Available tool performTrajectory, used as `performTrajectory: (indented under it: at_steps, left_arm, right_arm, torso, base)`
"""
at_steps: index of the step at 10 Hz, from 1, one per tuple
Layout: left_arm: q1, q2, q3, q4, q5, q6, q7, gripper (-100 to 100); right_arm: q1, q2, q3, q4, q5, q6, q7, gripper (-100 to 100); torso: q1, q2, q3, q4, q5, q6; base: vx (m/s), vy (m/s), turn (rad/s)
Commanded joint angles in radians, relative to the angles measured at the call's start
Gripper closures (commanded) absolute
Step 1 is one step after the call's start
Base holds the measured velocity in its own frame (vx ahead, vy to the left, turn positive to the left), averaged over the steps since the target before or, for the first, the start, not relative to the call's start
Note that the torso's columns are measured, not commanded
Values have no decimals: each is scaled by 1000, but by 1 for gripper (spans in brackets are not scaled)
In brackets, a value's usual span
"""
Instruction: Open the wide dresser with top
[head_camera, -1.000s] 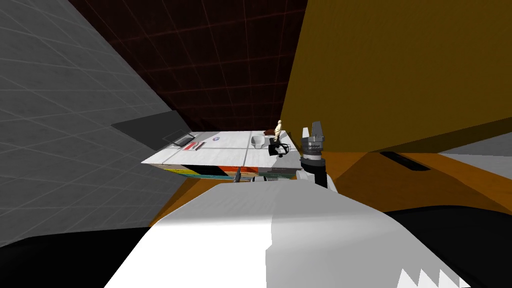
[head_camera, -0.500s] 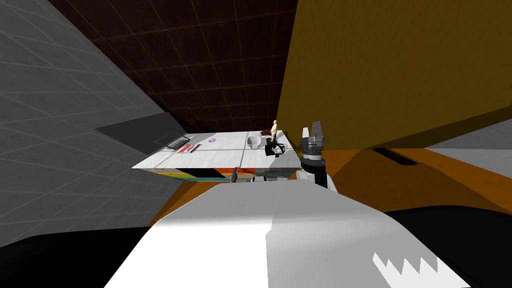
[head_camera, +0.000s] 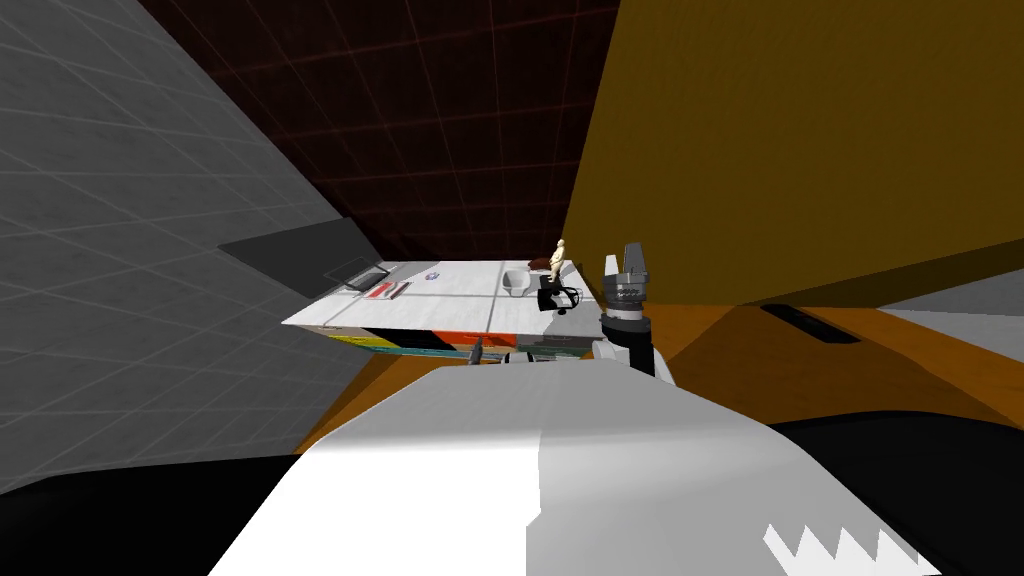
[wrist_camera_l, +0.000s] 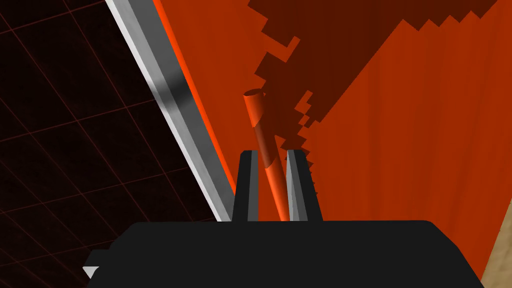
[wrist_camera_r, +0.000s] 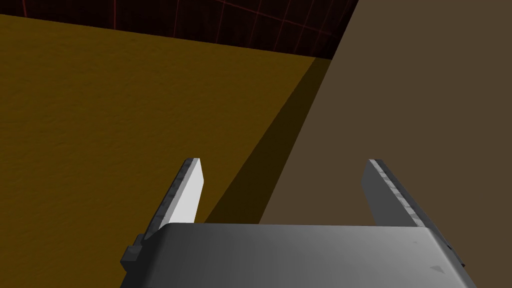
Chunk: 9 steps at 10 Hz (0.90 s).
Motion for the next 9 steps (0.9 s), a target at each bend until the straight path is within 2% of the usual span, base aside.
performTrajectory:
  at_steps: [1,2,3,4,8,9]
  left_arm:
    - [-17,-23,-52,2,31,3,-45,100]
    - [-17,-23,-52,2,31,3,-45,100]
    - [4,-23,-54,-18,25,25,-38,100]
    - [1,-21,-58,-40,23,42,-35,100]
    - [-5,-13,-62,-99,18,81,-25,100]
    - [13,-18,-67,-96,16,98,-26,100]
  right_arm:
    - [0,0,0,0,0,0,0,0]
    - [0,0,0,0,0,0,0,0]
    - [0,0,0,0,0,0,0,0]
    - [0,0,0,0,0,0,0,0]
    - [0,0,0,0,0,0,0,0]
    - [0,0,0,0,0,0,0,0]
  torso:
    - [0,1,1,1,0,0]
    - [1,2,1,1,0,0]
    - [2,0,0,0,0,-1]
    - [1,-1,0,-2,0,-1]
    - [2,6,3,3,-1,-1]
    - [2,5,3,5,-2,-2]
  base:
    - [-16,82,108]
    - [-1,57,42]
    - [2,15,-7]
    - [-93,7,23]
    - [-183,15,26]
    - [-91,18,-7]
